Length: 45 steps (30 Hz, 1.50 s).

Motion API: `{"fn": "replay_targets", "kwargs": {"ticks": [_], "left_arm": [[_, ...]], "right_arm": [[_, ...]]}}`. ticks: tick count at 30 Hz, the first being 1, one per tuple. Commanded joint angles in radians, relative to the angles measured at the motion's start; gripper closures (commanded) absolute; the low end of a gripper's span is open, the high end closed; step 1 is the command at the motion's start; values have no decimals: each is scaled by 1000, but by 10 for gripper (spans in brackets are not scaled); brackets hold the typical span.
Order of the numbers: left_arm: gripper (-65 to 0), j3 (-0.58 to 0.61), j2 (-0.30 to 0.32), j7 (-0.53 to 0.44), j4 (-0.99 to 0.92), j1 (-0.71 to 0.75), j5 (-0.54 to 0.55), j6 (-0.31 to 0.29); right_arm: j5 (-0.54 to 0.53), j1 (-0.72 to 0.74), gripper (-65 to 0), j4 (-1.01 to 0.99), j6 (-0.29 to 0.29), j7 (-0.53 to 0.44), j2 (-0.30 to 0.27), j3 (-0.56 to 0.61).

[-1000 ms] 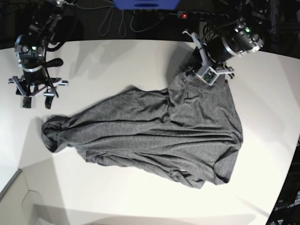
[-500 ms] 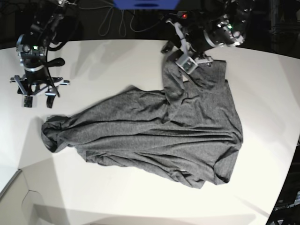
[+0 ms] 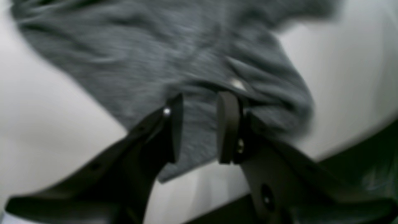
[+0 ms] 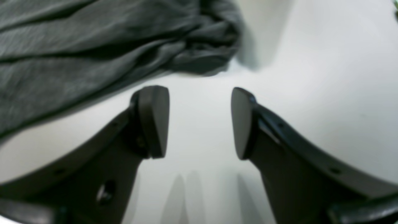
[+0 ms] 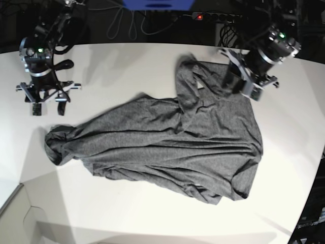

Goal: Layout the t-shirt on the table in an organized manner, then fold the t-shirt properly
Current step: 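Grasp the bunched sleeve with the left gripper and drag it outward, then grasp the shirt hem corner with the left gripper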

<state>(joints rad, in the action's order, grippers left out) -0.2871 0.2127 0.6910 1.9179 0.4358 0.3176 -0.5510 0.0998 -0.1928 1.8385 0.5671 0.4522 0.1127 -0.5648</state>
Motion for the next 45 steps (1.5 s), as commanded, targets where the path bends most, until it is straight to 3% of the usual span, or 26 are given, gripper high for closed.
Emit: {"fn": "replay_targets", "kwargs": {"ticks": [1, 7, 15, 25, 30, 36, 45], "left_arm": [[-186, -30, -9, -15, -2, -18, 13, -2], [-186, -73, -23, -23, -134, -87, -2, 1], [-186, -77, -77, -26, -220, -140, -163, 1], [-186, -199, -72, -14, -139, -245, -21, -2], [-186, -206, -71, -18, -384, -386, -30, -1], [-186, -171, -77, -31, -654, -532, -128, -7], [-186, -123, 0, -327, -1036, -740, -309, -1]], "right_arm": [[-10, 8, -321, 19, 12, -25, -6, 1], [-10, 11, -321, 17, 18, -25, -6, 2], [-10, 11, -321, 13, 18, -25, -6, 4], [-10, 8, -321, 11, 20, -25, -8, 4], [-8, 8, -320, 11, 20, -25, -9, 4], [-7, 9, -320, 11, 20, -23, -11, 4], [-5, 13, -320, 11, 20, -23, -14, 4]]}}
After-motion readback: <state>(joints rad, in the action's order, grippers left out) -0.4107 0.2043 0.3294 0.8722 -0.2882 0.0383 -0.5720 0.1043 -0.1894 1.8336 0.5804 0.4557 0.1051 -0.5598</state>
